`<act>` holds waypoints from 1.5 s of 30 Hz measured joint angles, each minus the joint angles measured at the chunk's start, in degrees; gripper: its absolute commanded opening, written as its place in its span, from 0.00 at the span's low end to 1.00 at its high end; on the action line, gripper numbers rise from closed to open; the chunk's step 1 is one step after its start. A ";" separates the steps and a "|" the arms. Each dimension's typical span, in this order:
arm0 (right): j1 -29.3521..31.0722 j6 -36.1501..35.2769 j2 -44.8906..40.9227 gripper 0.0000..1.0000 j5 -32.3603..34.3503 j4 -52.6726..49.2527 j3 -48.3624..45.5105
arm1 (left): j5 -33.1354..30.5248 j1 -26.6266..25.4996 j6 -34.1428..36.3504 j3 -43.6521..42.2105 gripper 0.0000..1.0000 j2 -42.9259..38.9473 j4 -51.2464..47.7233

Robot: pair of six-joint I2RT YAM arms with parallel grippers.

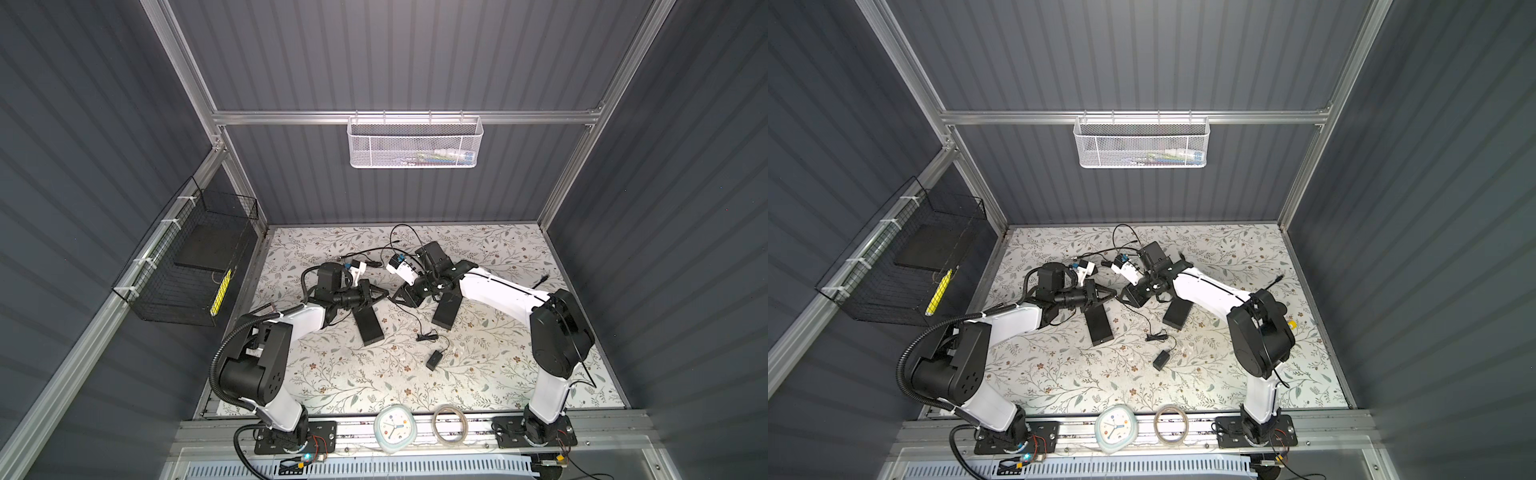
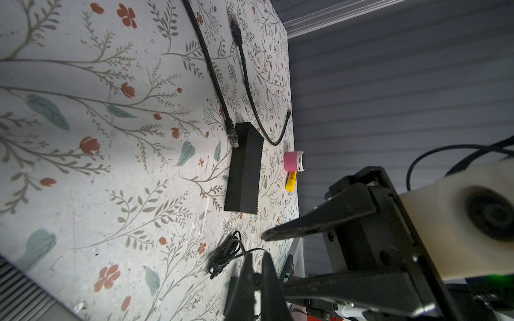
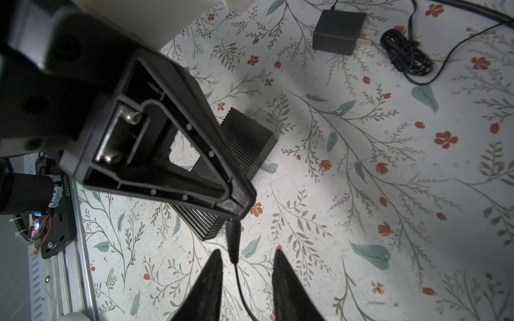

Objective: Insert the plug into the switch port

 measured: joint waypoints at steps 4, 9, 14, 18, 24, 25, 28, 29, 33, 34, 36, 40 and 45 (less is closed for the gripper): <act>0.20 0.11 0.48 0.26 -0.57 -0.20 0.17 | 0.22 0.00 -0.02 0.00 0.00 0.00 0.02; 0.48 0.07 1.16 0.23 -0.81 -0.66 0.39 | 0.42 0.00 -0.04 0.00 0.00 0.00 0.24; 0.63 0.09 1.73 0.19 -0.87 -0.92 0.92 | 0.42 0.00 -0.04 0.00 0.00 0.00 0.81; 0.66 0.26 1.73 0.11 -1.03 -0.92 0.92 | 0.39 0.00 -0.04 -0.02 0.00 0.00 0.92; 0.87 0.26 1.73 0.00 -1.18 -0.96 0.94 | 0.07 0.02 0.00 -0.07 0.26 -0.02 0.87; 0.92 0.26 1.70 0.00 -1.01 -0.98 0.94 | 0.00 0.02 -0.04 -0.07 0.37 -0.09 0.72; 1.27 0.09 1.70 0.00 0.46 -1.64 0.94 | -0.04 1.09 1.73 -0.07 0.52 -1.09 -1.57; 1.55 -0.07 1.70 0.00 1.27 -2.21 0.94 | 0.09 2.03 2.43 -0.07 0.56 -1.70 -2.67; 3.48 -0.83 1.73 0.00 4.79 -4.74 0.90 | -0.35 12.13 6.73 1.33 0.57 -4.94 -9.60; 4.09 -0.87 1.70 0.00 5.75 -5.29 0.90 | -1.18 14.25 8.07 2.54 0.57 -5.20 -11.76; 5.95 -0.83 1.73 0.00 7.45 -6.43 0.61 | -3.45 17.57 11.28 5.99 0.57 -5.25 -15.98; 9.79 0.00 1.70 0.00 8.55 -6.86 -1.55 | -4.79 17.77 15.45 10.75 0.57 -3.76 -18.80; 13.84 0.74 3.08 0.00 8.52 -8.15 -3.08 | -3.69 17.38 15.26 12.52 0.54 6.82 -15.10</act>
